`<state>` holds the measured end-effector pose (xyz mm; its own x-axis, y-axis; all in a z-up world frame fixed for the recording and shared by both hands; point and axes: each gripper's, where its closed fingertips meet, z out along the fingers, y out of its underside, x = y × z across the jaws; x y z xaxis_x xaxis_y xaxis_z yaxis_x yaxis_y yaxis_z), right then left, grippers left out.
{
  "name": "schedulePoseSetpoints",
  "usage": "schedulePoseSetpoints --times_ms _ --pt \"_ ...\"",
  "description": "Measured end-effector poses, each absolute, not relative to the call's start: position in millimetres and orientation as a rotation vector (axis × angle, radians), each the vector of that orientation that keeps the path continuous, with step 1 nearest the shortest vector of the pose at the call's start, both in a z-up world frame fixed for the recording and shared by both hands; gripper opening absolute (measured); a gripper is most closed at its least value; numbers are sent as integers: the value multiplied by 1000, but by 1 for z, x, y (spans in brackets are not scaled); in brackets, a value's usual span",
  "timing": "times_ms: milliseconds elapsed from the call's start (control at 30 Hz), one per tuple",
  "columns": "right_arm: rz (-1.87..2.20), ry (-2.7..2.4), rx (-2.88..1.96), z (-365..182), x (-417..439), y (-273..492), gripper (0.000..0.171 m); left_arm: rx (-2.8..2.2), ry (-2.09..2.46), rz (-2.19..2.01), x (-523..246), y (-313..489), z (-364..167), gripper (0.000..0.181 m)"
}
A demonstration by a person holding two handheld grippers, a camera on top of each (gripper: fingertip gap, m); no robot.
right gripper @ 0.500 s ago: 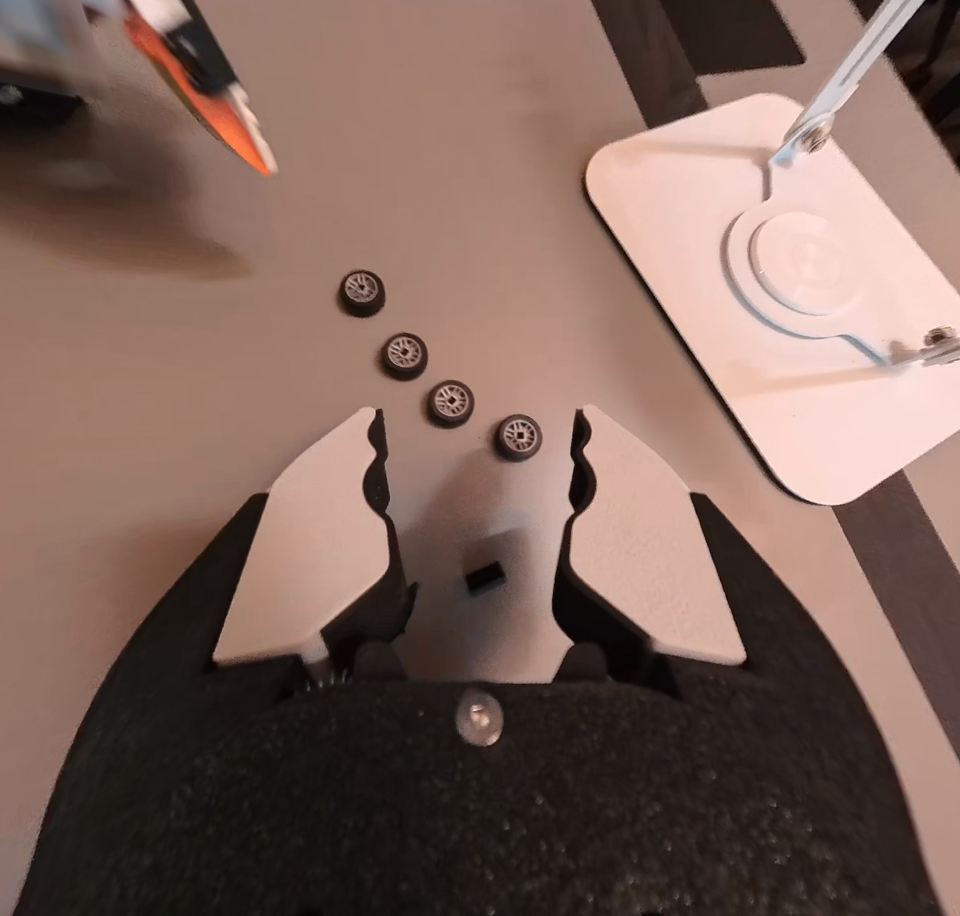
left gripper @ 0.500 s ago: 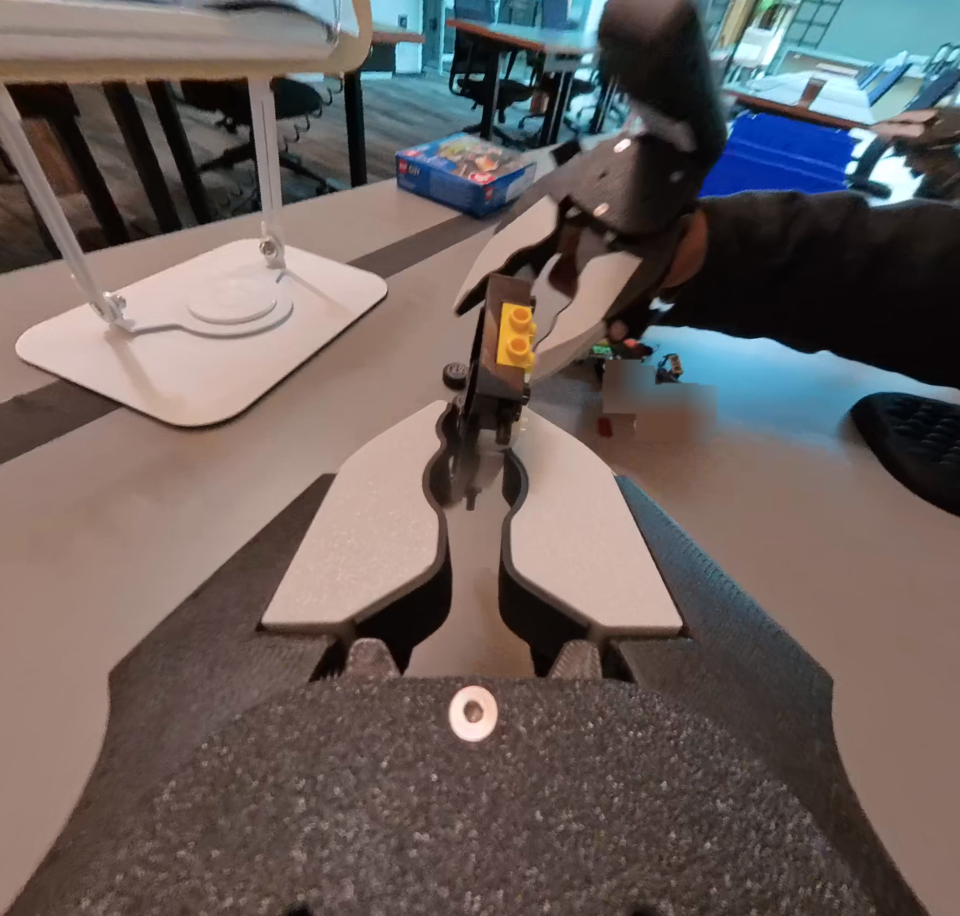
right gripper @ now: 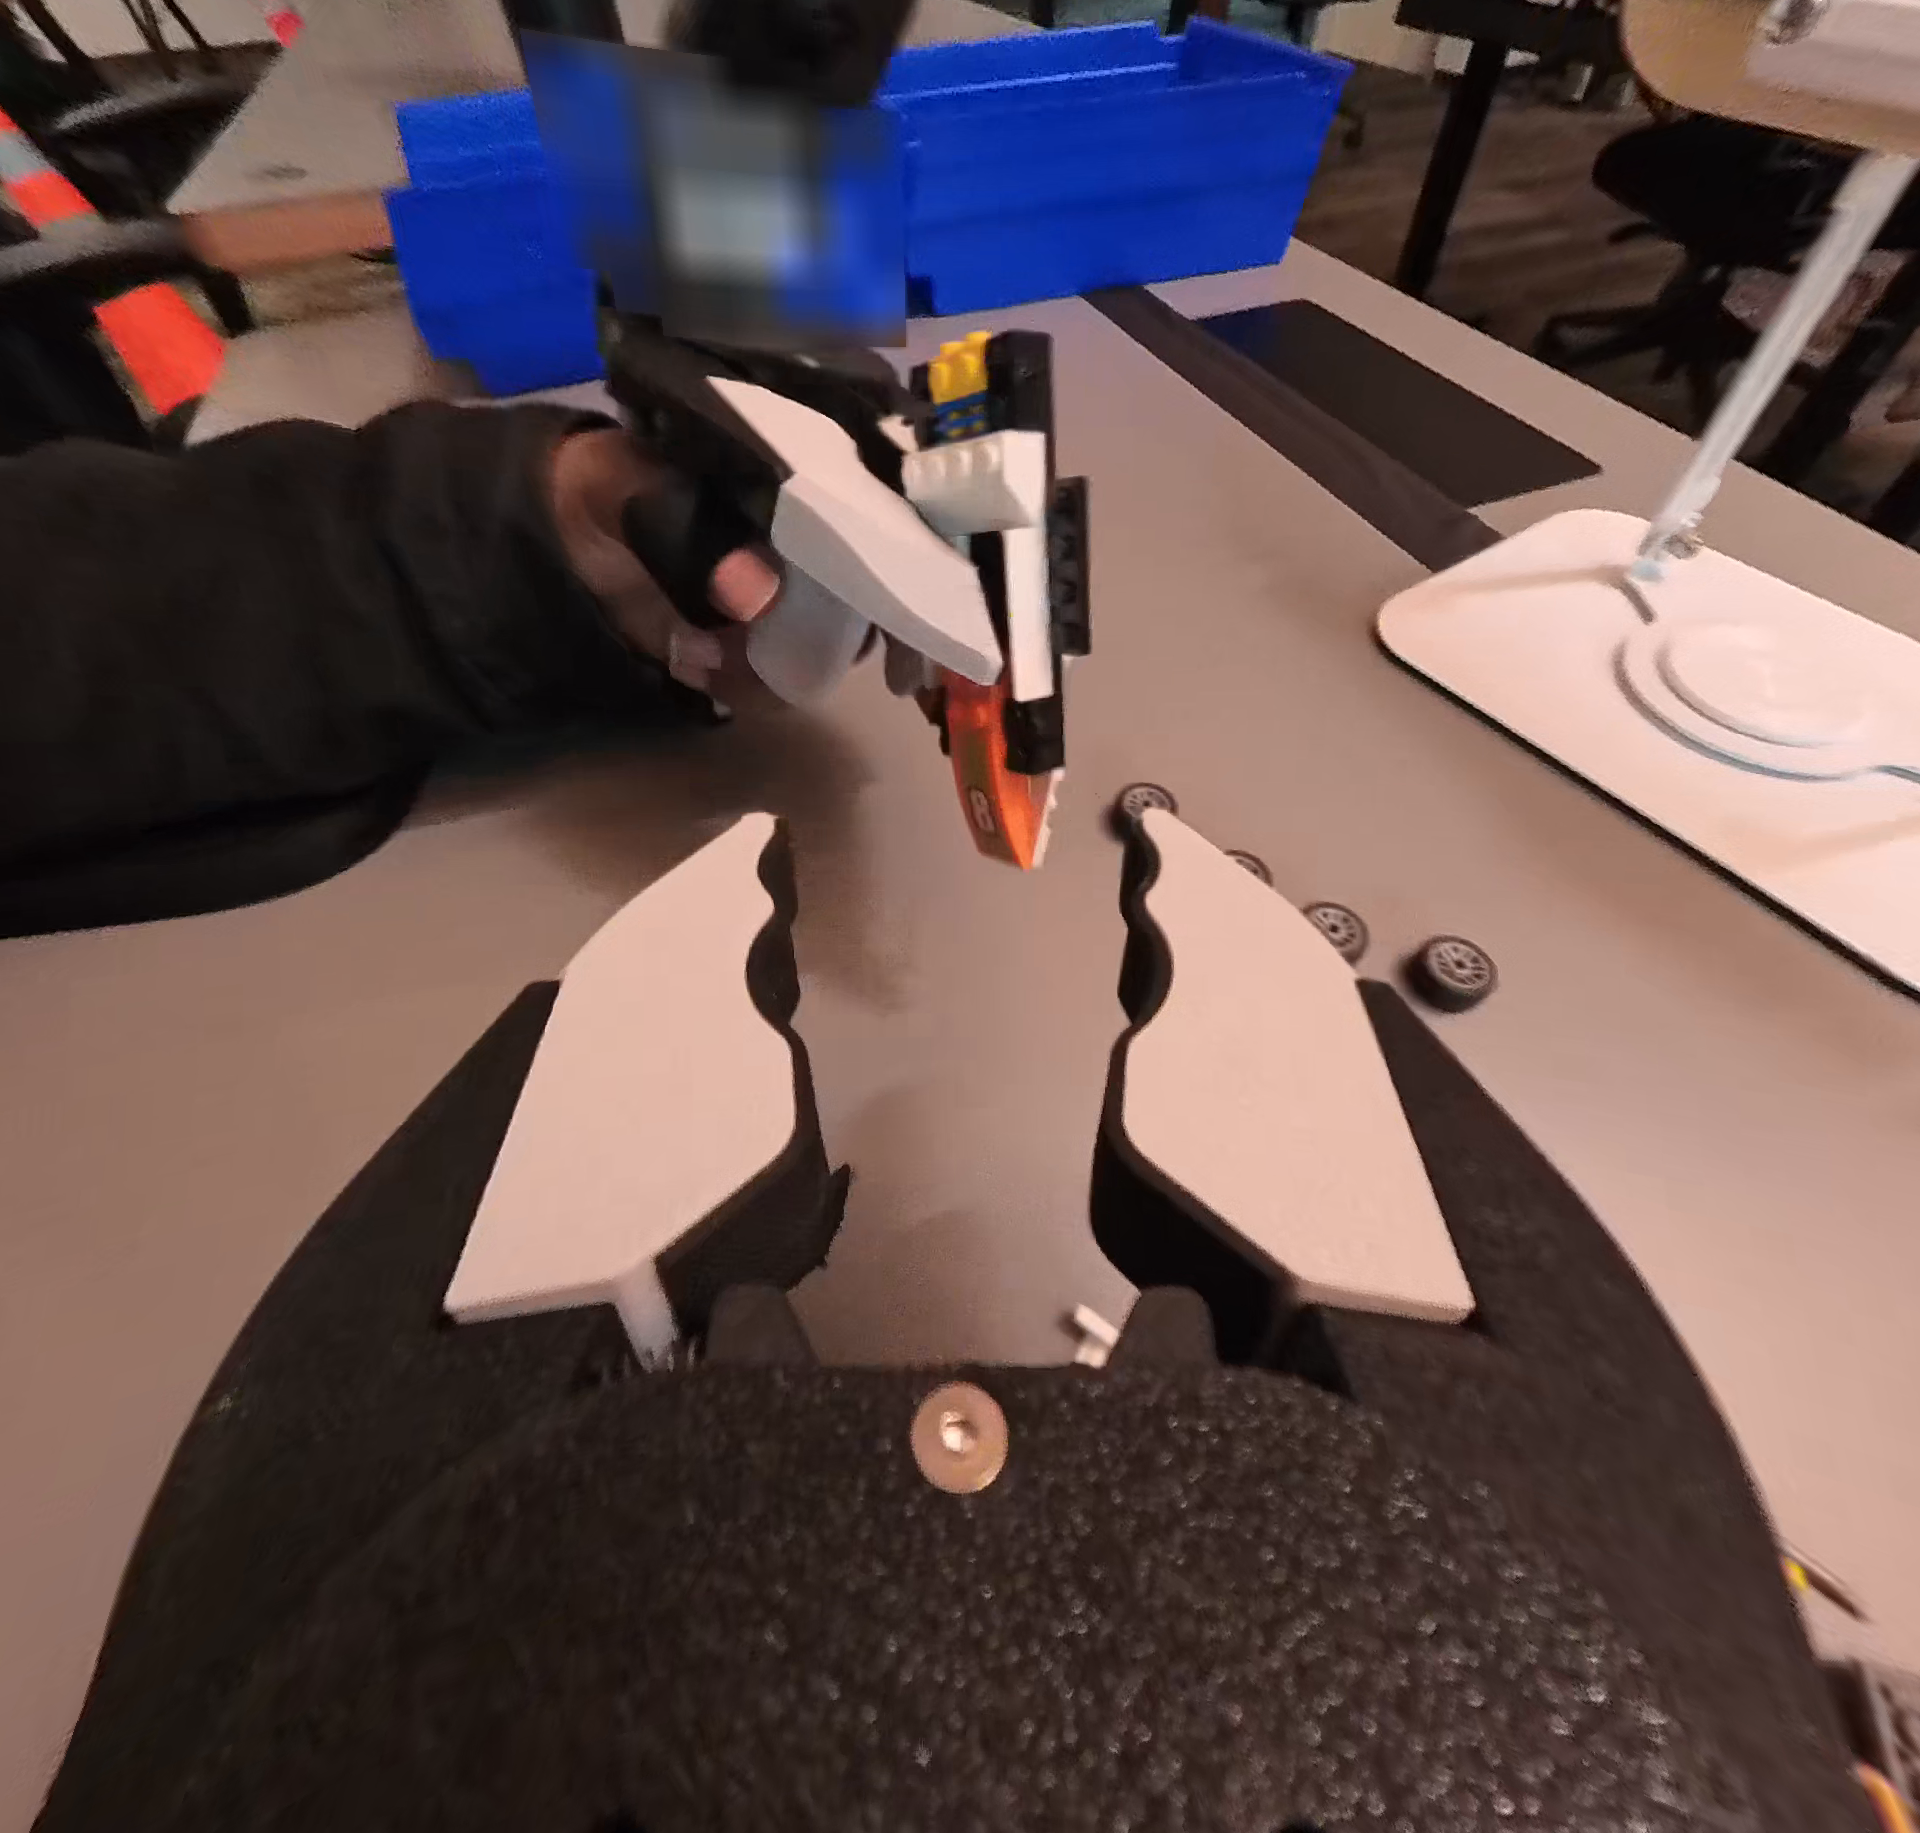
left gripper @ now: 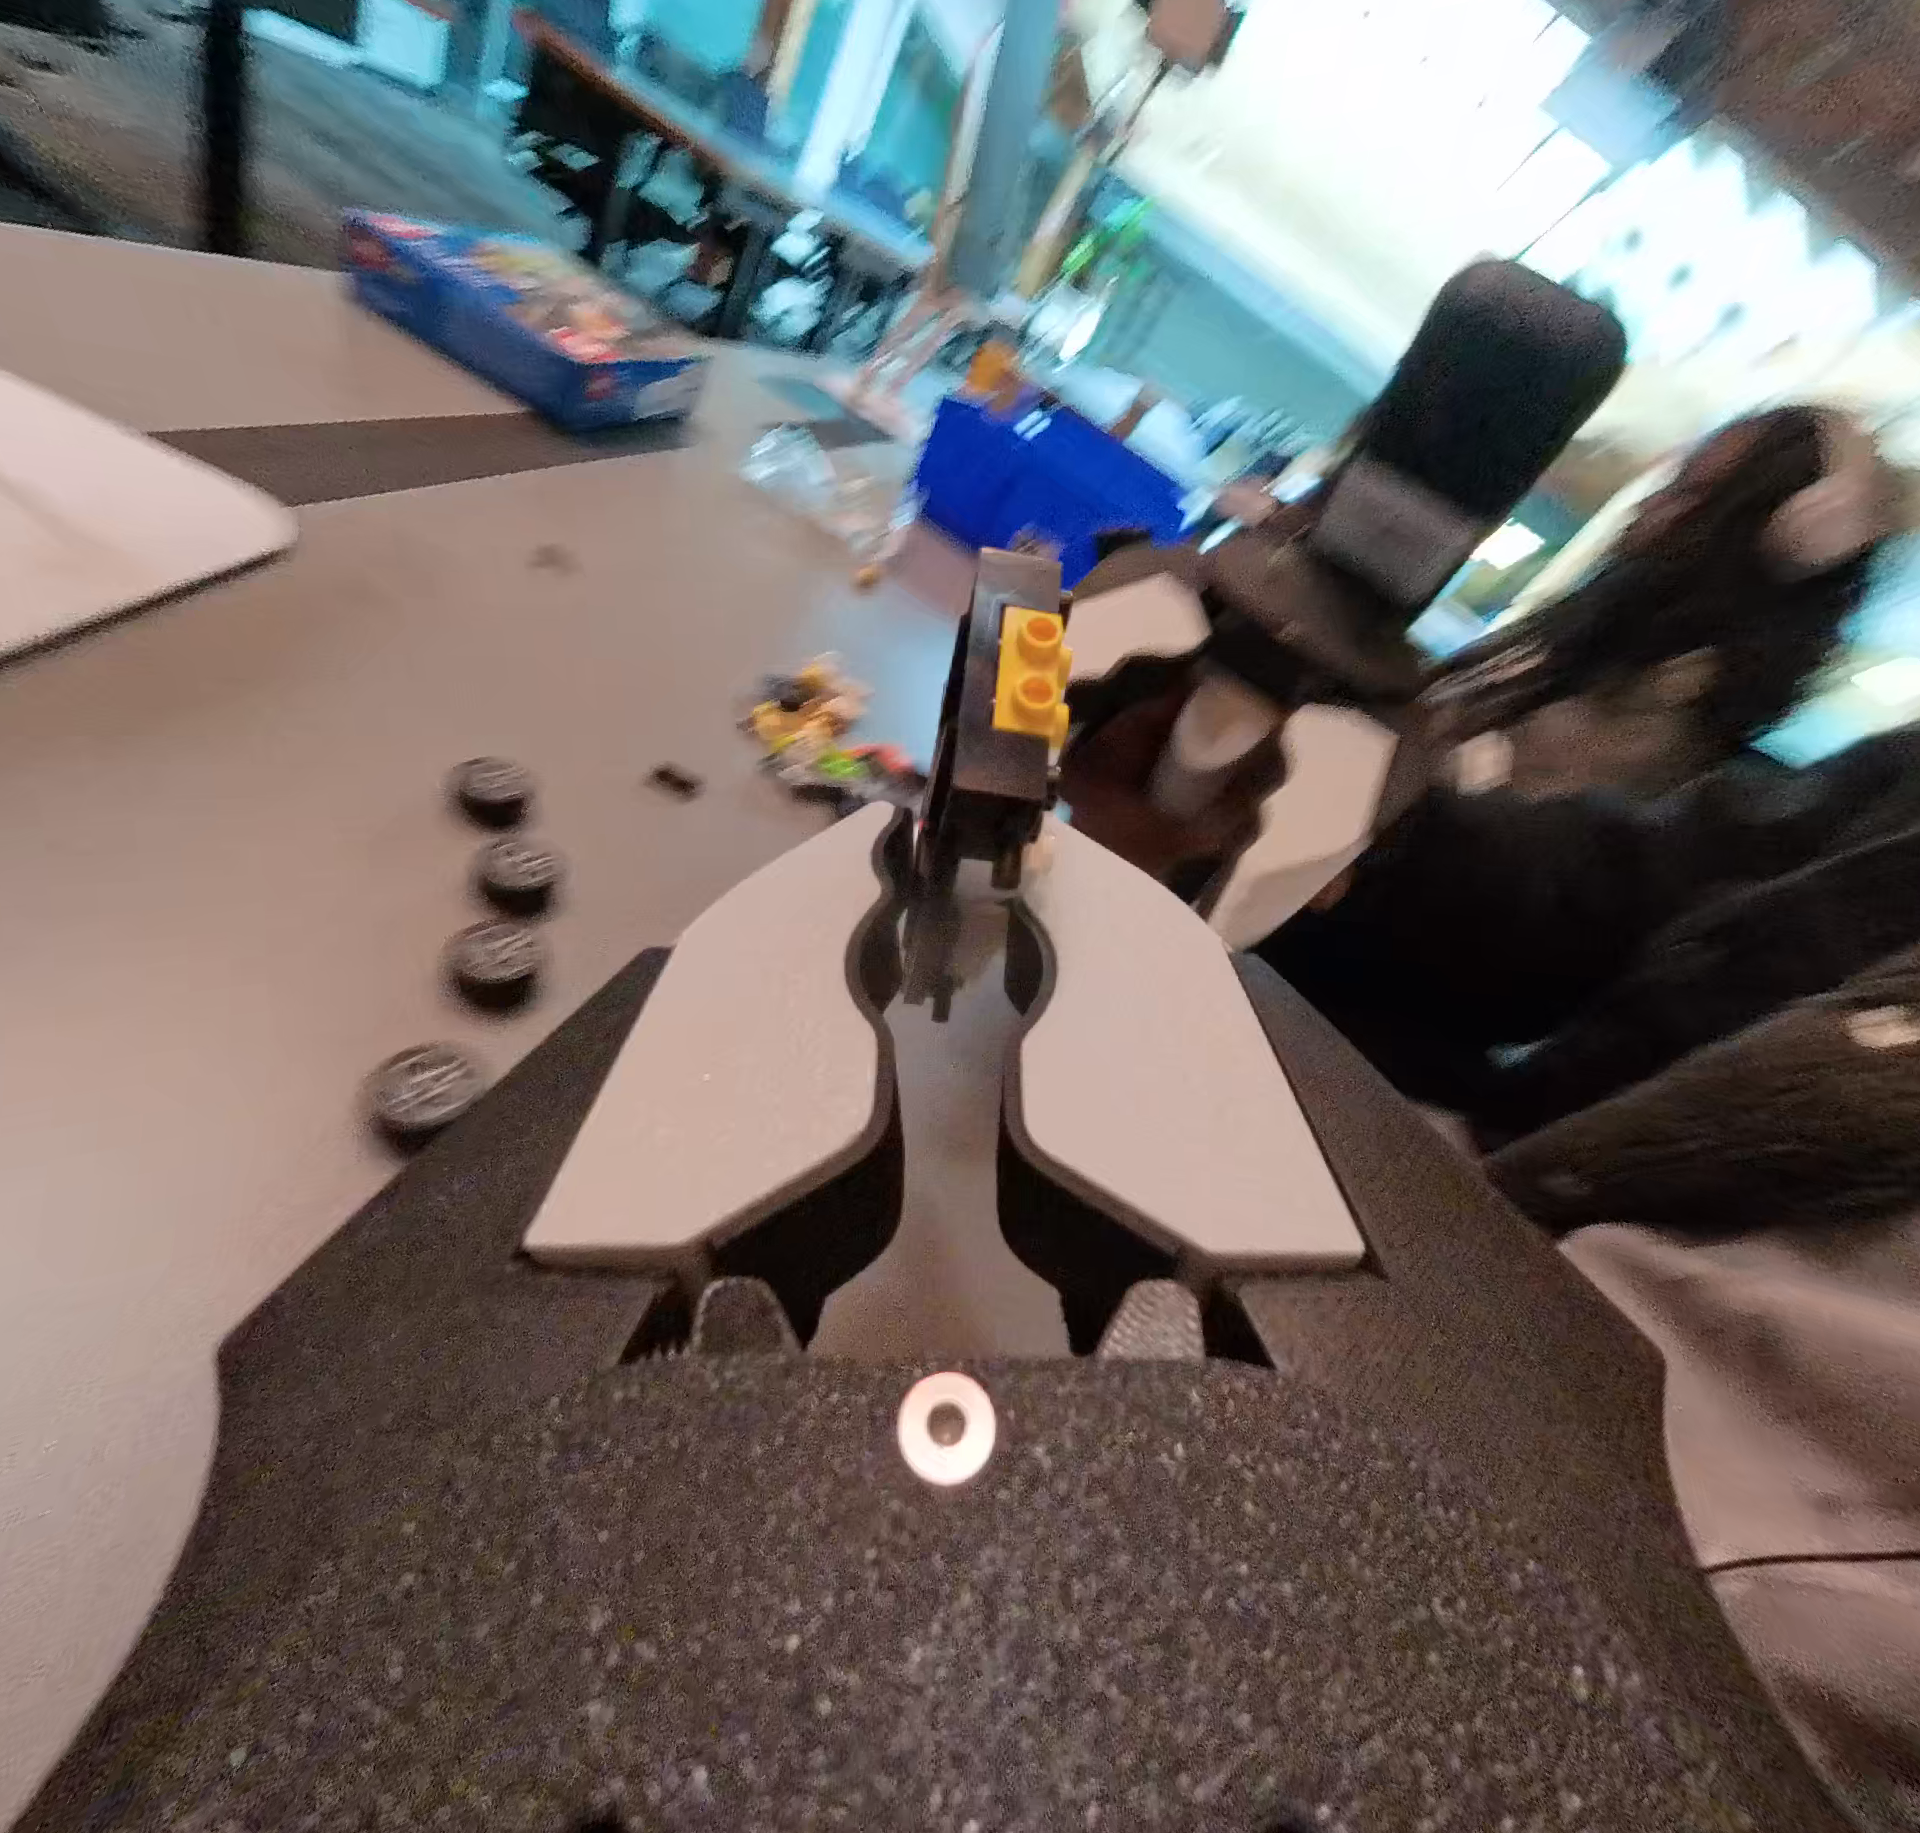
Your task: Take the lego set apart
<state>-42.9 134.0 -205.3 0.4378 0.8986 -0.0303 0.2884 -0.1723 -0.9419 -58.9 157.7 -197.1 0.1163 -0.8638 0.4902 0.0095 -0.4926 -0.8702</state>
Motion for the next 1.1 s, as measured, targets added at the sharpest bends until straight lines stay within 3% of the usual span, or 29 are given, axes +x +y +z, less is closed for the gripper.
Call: schedulePoseSetpoints --times_ms 167,300,333,500,833,1100 --pt "848 -949 -1669 -202 -48 133 60 -1517 659 -1803 -46 146 -170 15" --pt "960 -863 -1610 -190 -48 131 40 -1485 650 -1862 -38 138 -165 15" --pt "977 -865 -1601 -188 -46 130 24 -1470 649 -1879 -37 136 -164 15" --pt "1073 -958 -1599 -183 -39 119 13 -1417 758 -1829 -37 127 -159 21" --pt "852 -1402 -1642 -206 -11 97 13 -1402 1380 -1122 -33 99 -198 38" --pt "746 -1599 -1651 -226 -4 82 13 -1398 1523 -1002 -26 89 -220 22"
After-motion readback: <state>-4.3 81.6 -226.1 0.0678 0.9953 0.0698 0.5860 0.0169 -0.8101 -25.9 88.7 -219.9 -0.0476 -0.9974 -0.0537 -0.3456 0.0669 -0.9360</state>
